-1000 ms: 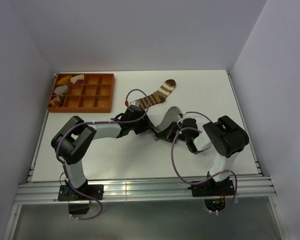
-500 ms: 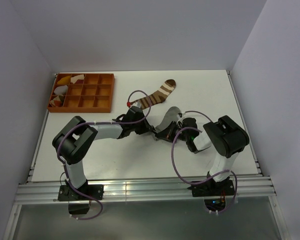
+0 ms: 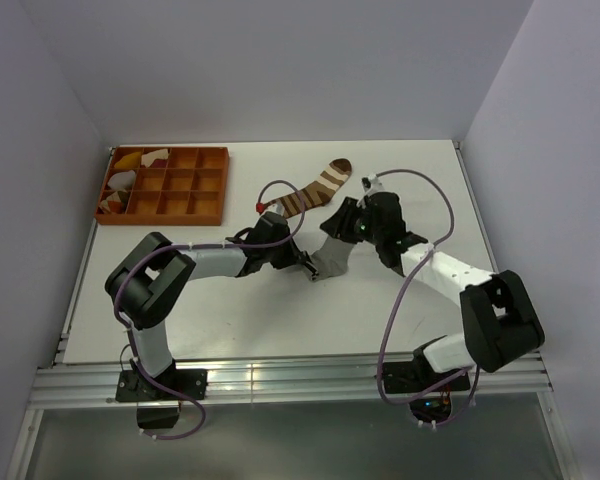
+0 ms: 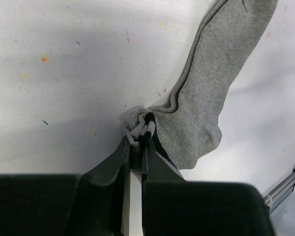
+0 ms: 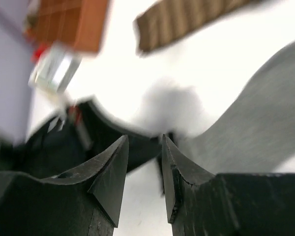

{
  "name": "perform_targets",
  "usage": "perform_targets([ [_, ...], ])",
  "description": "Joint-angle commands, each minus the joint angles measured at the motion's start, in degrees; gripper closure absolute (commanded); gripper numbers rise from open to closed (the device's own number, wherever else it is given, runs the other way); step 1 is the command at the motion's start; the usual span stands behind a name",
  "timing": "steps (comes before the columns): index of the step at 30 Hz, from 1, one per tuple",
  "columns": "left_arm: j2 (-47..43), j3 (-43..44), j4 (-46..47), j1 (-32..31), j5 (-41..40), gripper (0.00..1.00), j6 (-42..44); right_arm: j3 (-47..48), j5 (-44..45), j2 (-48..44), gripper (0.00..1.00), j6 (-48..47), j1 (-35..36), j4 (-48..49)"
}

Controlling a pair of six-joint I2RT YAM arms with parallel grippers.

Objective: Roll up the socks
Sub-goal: Roll the sock at the center of the board.

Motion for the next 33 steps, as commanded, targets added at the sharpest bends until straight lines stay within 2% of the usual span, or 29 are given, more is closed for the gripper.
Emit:
perform_targets([
  [1, -0.09, 1.16, -3.62, -0.34, -1.71, 1.0, 2.57, 6.49, 14.72, 1.54, 0.59, -7.57, -0.44, -15.78],
  [7, -0.62, 1.69, -4.76, -0.61, -1.71, 1.0, 4.24, 13.17, 21.49, 11.12, 0.59, -7.57, -0.53, -23.08],
  [19, -2.2, 1.69, -9.31, -0.78, -3.21, 1.0, 8.28, 28.72, 25.72, 27.73, 0.61, -9.33, -0.71, -32.04],
  [24, -3.43, 0.98, -10.82, -0.96, -3.21, 1.0, 11.36, 33.47, 25.81, 31.08, 0.61, -9.24, -1.67, -34.07],
  [33, -1.15, 3.18, -14.07, -1.66, -4.0, 1.0, 14.35, 33.05, 23.09, 32.41, 0.62, -9.85, -2.02, -31.97],
])
